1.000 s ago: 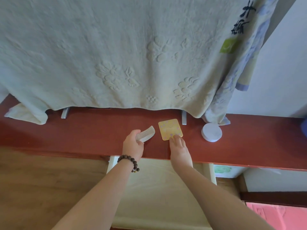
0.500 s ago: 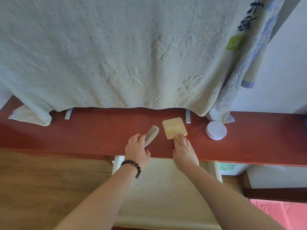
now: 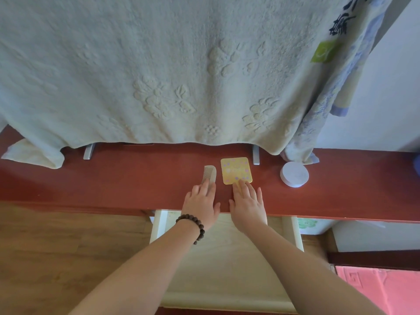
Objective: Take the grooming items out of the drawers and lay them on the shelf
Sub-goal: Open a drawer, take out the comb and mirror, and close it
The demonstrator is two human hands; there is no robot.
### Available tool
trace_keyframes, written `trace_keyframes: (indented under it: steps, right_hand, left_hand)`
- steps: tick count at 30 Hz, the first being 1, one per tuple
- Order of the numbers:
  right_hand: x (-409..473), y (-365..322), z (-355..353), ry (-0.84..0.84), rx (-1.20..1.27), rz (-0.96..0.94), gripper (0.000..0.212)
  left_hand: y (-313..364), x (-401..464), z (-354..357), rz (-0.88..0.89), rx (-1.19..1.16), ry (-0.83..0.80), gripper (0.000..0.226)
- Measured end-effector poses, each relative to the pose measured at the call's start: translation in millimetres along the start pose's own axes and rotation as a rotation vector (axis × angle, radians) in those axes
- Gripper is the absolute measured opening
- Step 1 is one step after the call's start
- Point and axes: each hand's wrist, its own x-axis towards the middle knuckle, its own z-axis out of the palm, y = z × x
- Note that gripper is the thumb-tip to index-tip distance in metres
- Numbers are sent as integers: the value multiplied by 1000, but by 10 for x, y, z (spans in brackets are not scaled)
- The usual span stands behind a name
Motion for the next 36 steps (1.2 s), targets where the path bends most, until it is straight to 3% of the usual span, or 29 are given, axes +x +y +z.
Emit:
trace_keyframes:
  steps: [15, 29, 36]
  right_hand:
    - [50, -56, -111, -27, 87, 6, 55]
    - [-1709, -220, 370, 2, 52, 95, 64]
    - [-2534, -235, 739, 12, -10, 296, 99]
  left_hand:
    - [90, -27, -113, -163, -131, -7, 59]
    - [14, -1829, 272, -103, -177, -59, 70]
    - [-46, -2606, 659, -220, -59, -39, 94]
